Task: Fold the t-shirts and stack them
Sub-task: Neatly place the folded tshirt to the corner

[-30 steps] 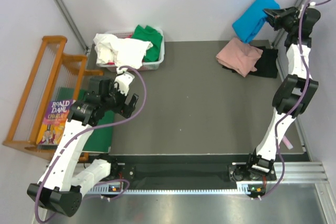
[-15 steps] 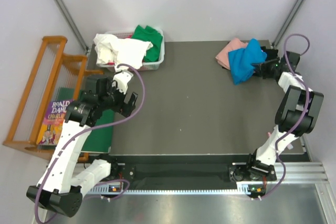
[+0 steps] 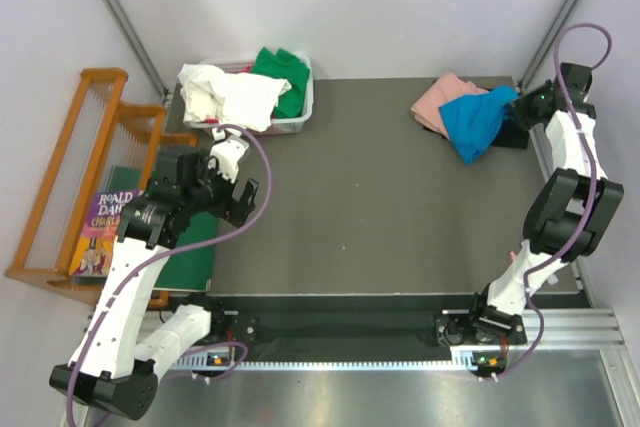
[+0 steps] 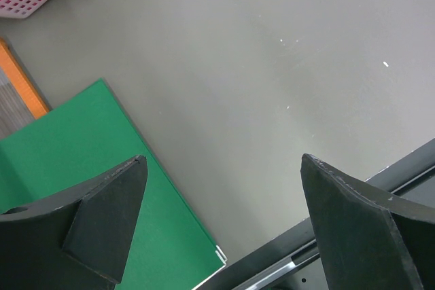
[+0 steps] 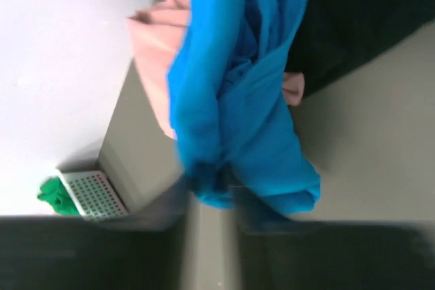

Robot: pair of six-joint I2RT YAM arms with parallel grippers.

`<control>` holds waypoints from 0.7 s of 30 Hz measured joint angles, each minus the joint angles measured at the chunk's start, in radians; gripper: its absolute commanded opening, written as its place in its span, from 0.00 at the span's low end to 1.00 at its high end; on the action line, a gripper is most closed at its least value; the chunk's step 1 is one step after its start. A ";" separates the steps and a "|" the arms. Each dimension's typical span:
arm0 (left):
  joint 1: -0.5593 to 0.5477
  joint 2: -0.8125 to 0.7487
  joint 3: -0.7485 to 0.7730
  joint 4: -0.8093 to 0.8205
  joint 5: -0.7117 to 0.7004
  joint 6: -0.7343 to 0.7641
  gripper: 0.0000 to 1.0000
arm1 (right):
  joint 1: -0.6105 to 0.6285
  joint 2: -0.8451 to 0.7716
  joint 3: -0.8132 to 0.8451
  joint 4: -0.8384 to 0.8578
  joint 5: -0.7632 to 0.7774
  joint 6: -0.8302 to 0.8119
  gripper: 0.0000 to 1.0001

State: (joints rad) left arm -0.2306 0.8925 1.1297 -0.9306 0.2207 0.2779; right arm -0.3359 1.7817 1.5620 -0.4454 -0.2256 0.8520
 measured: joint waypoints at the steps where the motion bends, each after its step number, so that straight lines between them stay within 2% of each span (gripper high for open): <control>1: 0.000 0.000 0.000 -0.002 0.000 0.000 0.99 | 0.000 0.019 0.013 -0.020 -0.002 -0.016 0.00; 3: 0.001 0.000 0.000 -0.005 0.000 0.000 0.99 | 0.000 0.061 0.016 -0.043 -0.011 -0.013 0.00; 4: 0.001 0.000 0.000 -0.007 0.000 0.000 0.99 | 0.000 0.079 0.014 -0.057 -0.019 -0.013 0.05; 5: 0.001 0.000 0.000 -0.007 0.000 0.000 0.99 | 0.000 0.093 0.010 -0.061 -0.030 -0.013 0.33; 7: 0.001 0.000 0.000 -0.007 0.000 0.000 0.99 | 0.002 0.116 0.015 -0.081 -0.053 -0.010 0.60; 8: 0.001 0.000 0.000 -0.007 0.000 0.000 0.99 | 0.004 0.130 0.034 -0.109 -0.063 -0.016 0.81; 9: 0.001 0.000 0.000 -0.007 0.000 0.000 0.99 | 0.007 0.141 0.056 -0.130 -0.067 -0.018 0.90; 10: 0.001 0.000 0.000 -0.007 0.000 0.000 0.99 | 0.013 0.153 0.082 -0.149 -0.070 -0.032 0.95; 11: 0.001 0.000 0.000 -0.007 0.000 0.000 0.99 | 0.018 0.154 0.098 -0.156 -0.070 -0.037 1.00; 15: 0.001 0.000 0.000 -0.006 -0.001 0.000 0.99 | 0.029 0.108 0.111 -0.188 -0.022 -0.039 1.00; 19: 0.001 0.000 -0.001 -0.006 -0.001 0.001 0.99 | 0.046 -0.042 0.108 -0.200 0.079 -0.027 1.00; 21: 0.001 0.000 -0.002 -0.006 -0.002 0.001 0.99 | 0.055 -0.106 0.178 -0.214 0.100 -0.019 1.00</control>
State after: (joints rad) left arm -0.2295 0.8925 1.1275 -0.9363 0.2192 0.2790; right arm -0.2813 1.6760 1.7401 -0.6590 -0.1261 0.8330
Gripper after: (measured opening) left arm 0.991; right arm 0.995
